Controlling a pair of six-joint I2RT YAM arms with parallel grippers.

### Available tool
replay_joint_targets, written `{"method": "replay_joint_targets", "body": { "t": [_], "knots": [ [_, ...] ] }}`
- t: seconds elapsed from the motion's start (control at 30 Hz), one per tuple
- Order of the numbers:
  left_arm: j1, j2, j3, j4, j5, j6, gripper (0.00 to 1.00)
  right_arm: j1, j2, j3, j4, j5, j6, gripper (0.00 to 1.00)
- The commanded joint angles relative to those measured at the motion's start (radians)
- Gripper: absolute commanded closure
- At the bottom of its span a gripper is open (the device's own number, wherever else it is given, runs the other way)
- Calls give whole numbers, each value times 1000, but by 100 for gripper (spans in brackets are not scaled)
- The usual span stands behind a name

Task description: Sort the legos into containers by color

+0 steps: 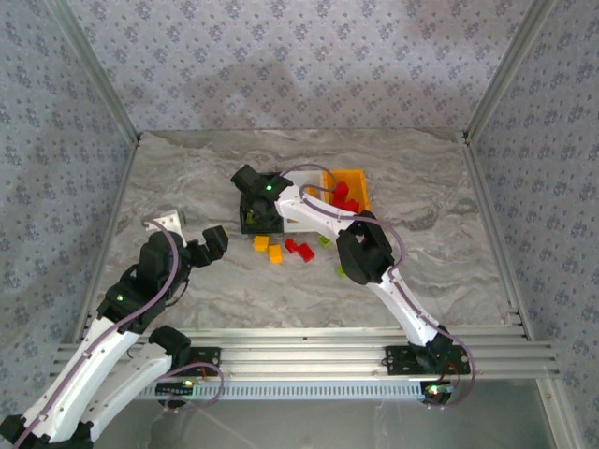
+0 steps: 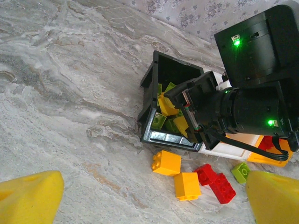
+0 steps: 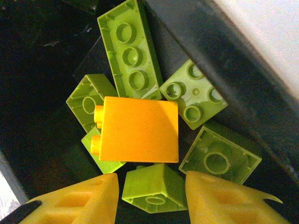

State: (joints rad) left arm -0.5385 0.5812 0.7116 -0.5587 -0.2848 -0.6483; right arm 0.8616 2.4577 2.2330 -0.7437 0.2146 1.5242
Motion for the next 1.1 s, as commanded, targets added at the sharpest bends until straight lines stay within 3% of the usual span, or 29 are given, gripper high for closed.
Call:
{"method": "replay_joint_targets", "body": {
  "t": [0.0,0.23,0.3,0.33,0.37,0.43,0.67,0.8,0.87,1.07],
  "knots": [
    [5,-9,3,-10,-4,-2,0,-4,17,-19,-1,42,-39,61],
    [5,-9,2,-9,-4,1,0,11,-27,-33,23,75,-117,67],
    [5,-10,5,-10,-2,5,1,13,-42,-34,15,80,-142,61],
    [5,-11,5,-10,-3,6,0,13,-48,-31,-1,88,-147,48],
    [7,-12,5,-10,-4,7,0,13,-52,-30,-8,96,-149,41],
    [7,-15,5,-8,-8,5,1,14,-52,-15,-32,103,-151,37],
    [7,-10,8,13,-7,10,0,8,-3,97,-159,129,-157,34],
    [8,-10,7,14,-10,19,0,-5,11,97,-165,124,-161,33],
    [9,-12,7,15,-12,21,0,-18,29,105,-138,95,-171,25],
    [9,-11,5,19,-11,33,1,-23,70,126,-125,71,-163,24]
  ]
}}
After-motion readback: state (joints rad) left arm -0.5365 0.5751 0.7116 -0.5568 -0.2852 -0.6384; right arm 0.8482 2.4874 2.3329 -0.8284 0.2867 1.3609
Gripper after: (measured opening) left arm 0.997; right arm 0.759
